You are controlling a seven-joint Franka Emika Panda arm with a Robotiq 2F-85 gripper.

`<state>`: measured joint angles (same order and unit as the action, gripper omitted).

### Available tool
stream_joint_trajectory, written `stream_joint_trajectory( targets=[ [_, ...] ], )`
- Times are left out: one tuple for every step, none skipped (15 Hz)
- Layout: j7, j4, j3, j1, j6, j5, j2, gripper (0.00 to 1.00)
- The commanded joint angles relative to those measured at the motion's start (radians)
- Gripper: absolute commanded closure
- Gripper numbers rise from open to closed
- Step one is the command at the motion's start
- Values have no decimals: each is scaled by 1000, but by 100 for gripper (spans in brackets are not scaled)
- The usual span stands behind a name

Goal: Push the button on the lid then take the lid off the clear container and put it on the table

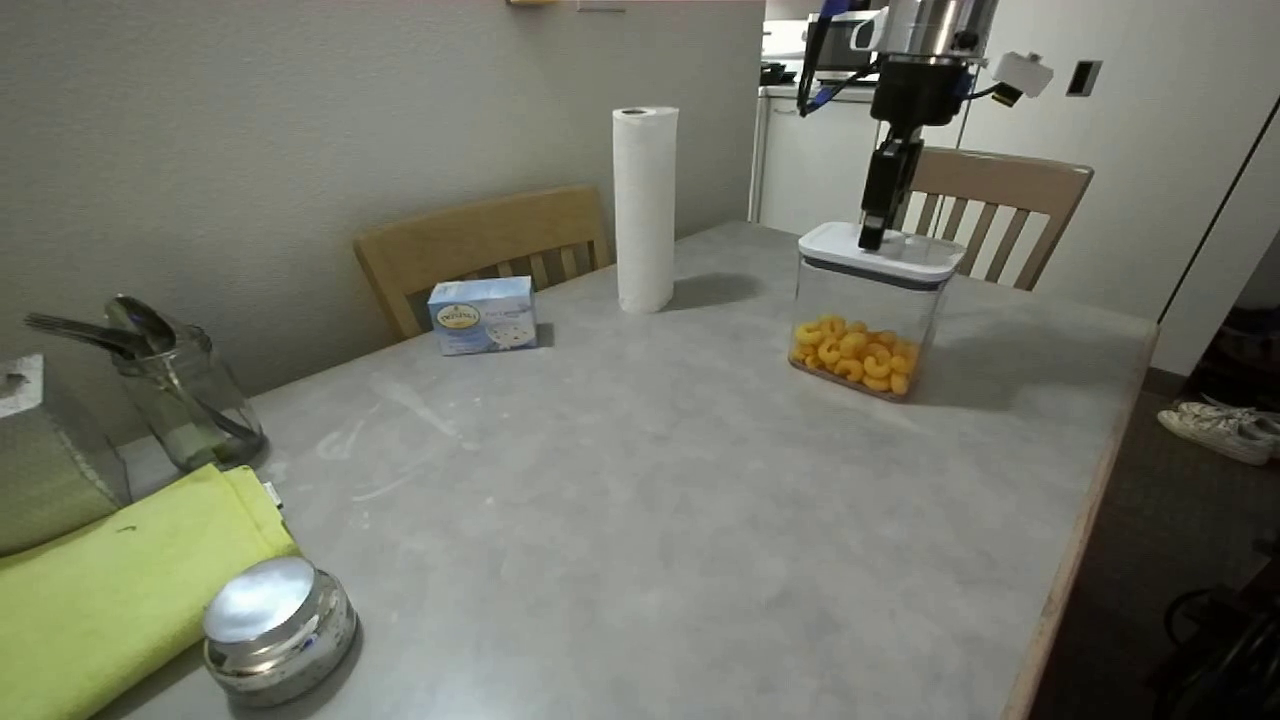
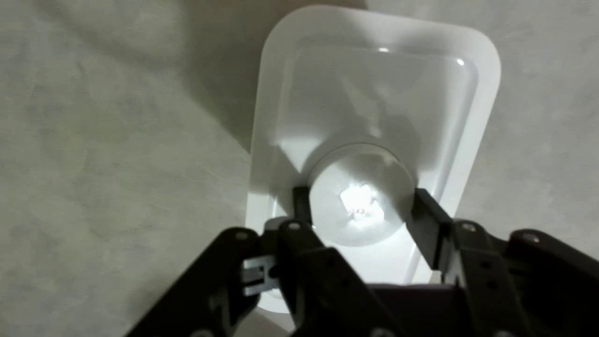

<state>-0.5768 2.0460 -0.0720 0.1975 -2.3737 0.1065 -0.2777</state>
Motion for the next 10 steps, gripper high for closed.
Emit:
stream_joint_trajectory(
  targets=[
    [98, -11, -14, -17, 13, -91, 48, 71],
    [124, -15, -15, -22, 22, -118, 64, 71],
    [152, -20, -16, -27, 34, -146, 83, 71],
    [169, -25, -14, -31, 45, -161, 103, 71],
    [179, -29, -9, -34, 44, -166, 118, 71],
    [187, -35, -5, -37, 49, -164, 130, 71],
    [189, -40, 0, -43, 52, -153, 141, 71],
    [187, -42, 2, -49, 49, -147, 148, 71],
    [199, -42, 3, -60, 37, -159, 152, 71],
    [198, -40, 8, -68, 28, -150, 151, 71]
  ],
)
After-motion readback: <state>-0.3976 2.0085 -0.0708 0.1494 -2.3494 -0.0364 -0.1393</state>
